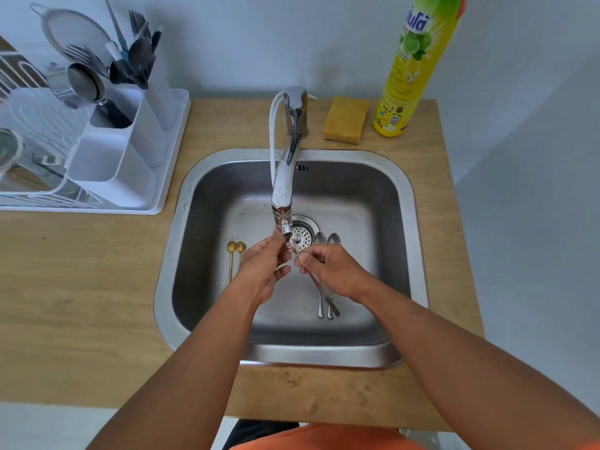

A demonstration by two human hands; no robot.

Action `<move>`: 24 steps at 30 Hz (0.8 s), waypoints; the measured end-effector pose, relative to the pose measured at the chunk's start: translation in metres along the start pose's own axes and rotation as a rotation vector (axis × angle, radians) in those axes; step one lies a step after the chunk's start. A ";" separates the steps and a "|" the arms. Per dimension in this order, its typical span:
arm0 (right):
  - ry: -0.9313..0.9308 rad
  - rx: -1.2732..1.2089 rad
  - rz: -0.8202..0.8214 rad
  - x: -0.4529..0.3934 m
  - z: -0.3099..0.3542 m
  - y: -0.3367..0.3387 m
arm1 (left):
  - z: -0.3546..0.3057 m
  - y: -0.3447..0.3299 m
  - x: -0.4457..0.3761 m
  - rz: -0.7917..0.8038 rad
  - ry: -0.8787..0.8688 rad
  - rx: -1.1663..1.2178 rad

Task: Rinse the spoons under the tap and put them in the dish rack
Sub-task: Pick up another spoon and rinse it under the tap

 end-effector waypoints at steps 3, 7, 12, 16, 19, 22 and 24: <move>0.007 -0.014 -0.001 -0.002 0.001 0.001 | -0.001 0.004 0.002 0.049 -0.012 -0.007; -0.028 -0.040 0.046 -0.001 -0.001 -0.002 | 0.004 0.013 0.003 0.132 0.002 -0.011; -0.029 -0.111 0.077 0.000 0.003 -0.009 | 0.005 0.016 0.000 0.145 0.000 -0.014; -0.010 -0.100 0.063 -0.004 0.008 -0.008 | -0.004 0.019 -0.005 0.045 -0.073 -0.082; 0.017 -0.084 0.073 -0.007 0.013 -0.009 | -0.014 0.020 -0.003 -0.039 -0.165 -0.204; 0.023 -0.063 0.035 -0.012 0.016 -0.009 | -0.022 0.020 0.001 -0.093 -0.224 -0.270; 0.020 -0.064 -0.026 -0.016 0.019 -0.008 | -0.020 0.022 0.005 -0.129 -0.224 -0.312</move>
Point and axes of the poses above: each hand's wrist, its own x-axis away from the middle knuckle, its own y-axis out of the back of the hand, z = x × y, the point moved 5 cm from there along -x, towards the middle knuckle, and after that the axes turned 5 degrees about z, right-handed, at the moved point
